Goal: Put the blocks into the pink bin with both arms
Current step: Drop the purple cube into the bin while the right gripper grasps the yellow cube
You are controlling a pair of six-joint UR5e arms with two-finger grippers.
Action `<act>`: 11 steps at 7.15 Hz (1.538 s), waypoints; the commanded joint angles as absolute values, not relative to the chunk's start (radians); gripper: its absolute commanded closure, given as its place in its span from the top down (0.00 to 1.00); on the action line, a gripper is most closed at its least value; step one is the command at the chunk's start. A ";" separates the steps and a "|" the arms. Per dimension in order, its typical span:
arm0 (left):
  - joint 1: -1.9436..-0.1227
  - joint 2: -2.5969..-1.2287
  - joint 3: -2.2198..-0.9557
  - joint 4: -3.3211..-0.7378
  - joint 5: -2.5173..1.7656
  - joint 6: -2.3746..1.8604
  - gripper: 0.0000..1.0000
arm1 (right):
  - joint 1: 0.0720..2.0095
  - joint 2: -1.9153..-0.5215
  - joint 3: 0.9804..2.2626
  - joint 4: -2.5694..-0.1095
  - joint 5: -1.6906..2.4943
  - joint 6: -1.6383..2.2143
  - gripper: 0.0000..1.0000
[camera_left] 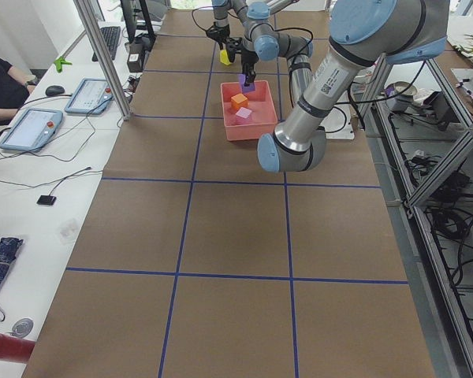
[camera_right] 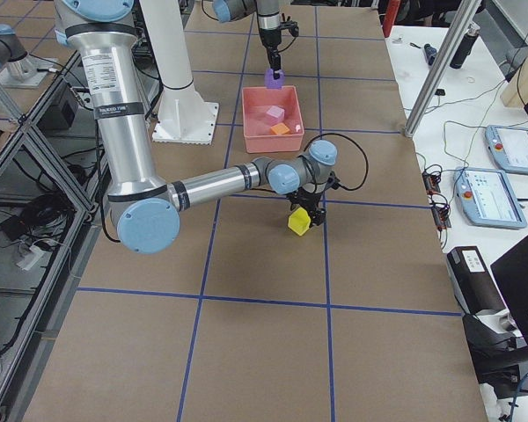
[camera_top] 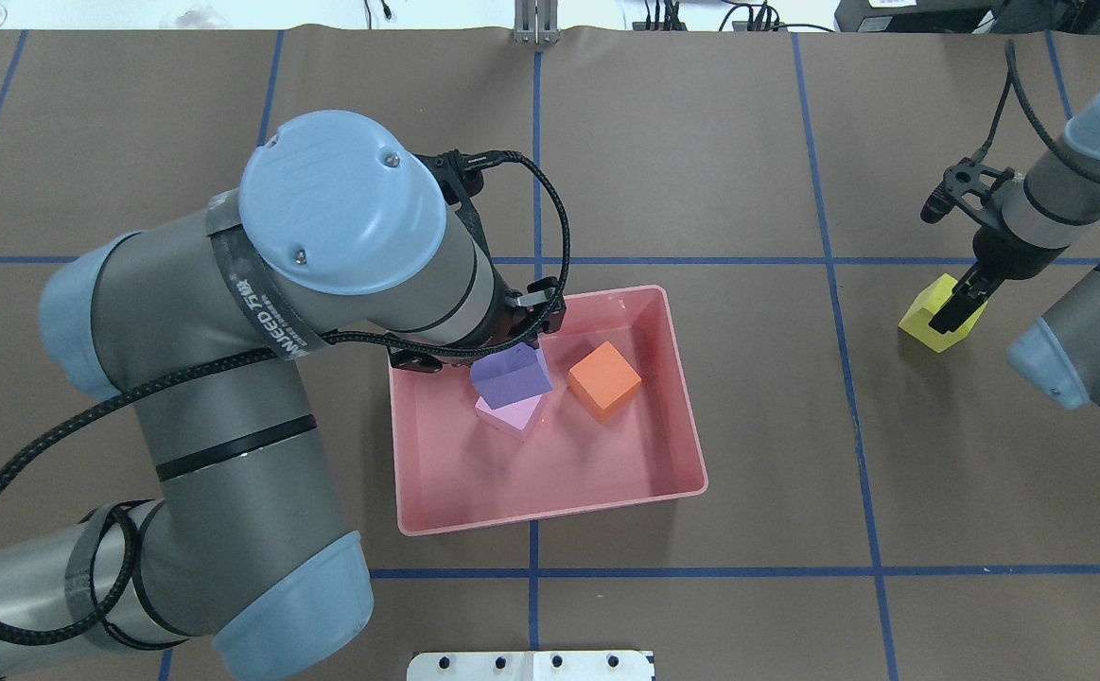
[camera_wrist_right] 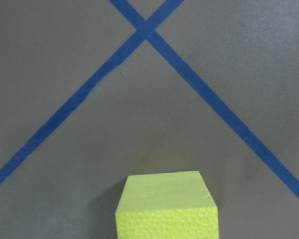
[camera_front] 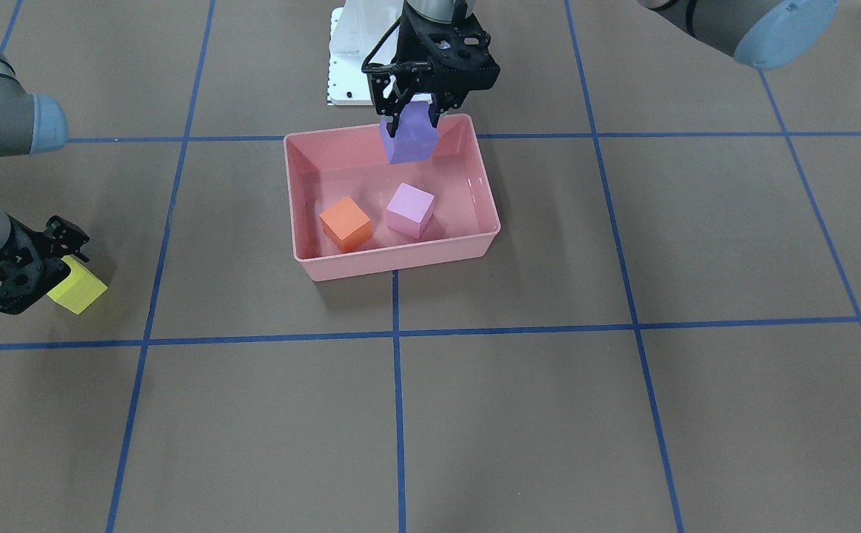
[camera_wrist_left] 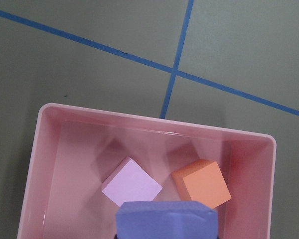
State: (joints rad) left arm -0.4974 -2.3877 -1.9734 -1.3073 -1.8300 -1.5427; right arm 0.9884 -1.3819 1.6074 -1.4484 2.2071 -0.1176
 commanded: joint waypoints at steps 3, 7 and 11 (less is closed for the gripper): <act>-0.483 -2.387 -1.970 -1.336 -1.829 -1.542 1.00 | 0.974 -1.381 1.591 -1.451 2.207 -0.103 0.93; -0.514 -2.404 -1.977 -1.333 -1.825 -1.536 1.00 | 1.027 -1.364 1.659 -1.451 2.265 -0.024 0.00; -0.639 -2.315 -1.971 -1.310 -1.830 -1.303 1.00 | 1.042 -1.210 1.784 -1.459 2.452 0.634 0.00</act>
State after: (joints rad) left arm -0.5862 -2.3646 -1.9725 -1.3162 -1.8286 -1.4182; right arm 1.0461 -1.2891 1.7728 -1.4603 2.3996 0.4001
